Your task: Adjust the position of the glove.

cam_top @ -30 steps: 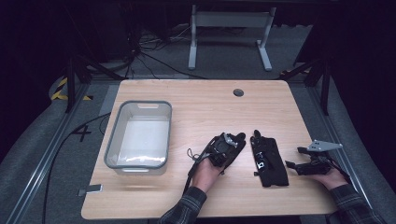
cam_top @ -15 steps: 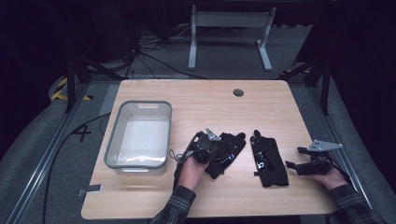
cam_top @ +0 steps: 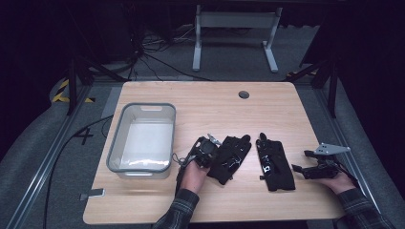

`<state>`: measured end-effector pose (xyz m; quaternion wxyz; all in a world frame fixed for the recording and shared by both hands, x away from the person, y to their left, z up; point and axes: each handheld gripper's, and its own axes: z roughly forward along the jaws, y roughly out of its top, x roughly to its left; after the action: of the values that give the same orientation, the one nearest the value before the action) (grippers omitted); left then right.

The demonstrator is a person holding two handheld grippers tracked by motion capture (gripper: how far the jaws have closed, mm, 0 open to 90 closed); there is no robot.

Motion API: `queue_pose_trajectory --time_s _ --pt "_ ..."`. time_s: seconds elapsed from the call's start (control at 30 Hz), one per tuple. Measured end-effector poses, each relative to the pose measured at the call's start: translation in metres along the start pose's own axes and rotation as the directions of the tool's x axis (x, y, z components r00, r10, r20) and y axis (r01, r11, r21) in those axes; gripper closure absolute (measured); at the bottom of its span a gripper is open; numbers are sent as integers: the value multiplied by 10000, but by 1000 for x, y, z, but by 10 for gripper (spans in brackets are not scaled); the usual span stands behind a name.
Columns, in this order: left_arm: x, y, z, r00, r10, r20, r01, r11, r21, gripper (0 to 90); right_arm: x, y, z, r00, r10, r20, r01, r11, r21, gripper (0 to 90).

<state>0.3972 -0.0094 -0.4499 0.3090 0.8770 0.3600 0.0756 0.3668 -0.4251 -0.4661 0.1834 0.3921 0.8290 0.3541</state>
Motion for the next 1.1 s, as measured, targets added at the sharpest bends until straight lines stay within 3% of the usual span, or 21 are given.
queue_pose_trajectory --time_s 0.23,0.3,0.5,0.7,0.83,0.87,1.03,1.1 --pt "-16 -4 -1 9988 300 380 -304 9995 100 898 0 0 0 10000 2 -2 -2 10000 1 135" --pt "-23 -5 -1 9971 380 652 -385 9992 71 899 0 0 0 10000 1 0 -1 10000 -2 135" --pt "-34 -5 1 9933 653 955 -665 9977 90 898 0 0 0 10000 3 -3 -3 10000 -3 135" --pt "-33 -4 -2 9932 602 994 -596 9982 -96 885 0 0 0 10000 -7 -10 7 10000 -7 145" --pt "-29 -4 -8 9945 518 908 -492 9983 -306 869 3 4 -4 9997 -223 -22 223 9997 -10 334" --pt "-28 -4 -9 9954 484 826 -456 9983 -359 869 3 4 -4 9997 -223 -22 223 9997 -10 334" --pt "-19 -6 -11 9974 243 673 -216 9989 -409 756 10 14 -11 9980 -278 -575 254 9988 -424 686" --pt "-18 -7 -11 9983 107 579 -81 9989 -458 689 15 18 -9 9950 -394 -915 366 9988 -316 812"
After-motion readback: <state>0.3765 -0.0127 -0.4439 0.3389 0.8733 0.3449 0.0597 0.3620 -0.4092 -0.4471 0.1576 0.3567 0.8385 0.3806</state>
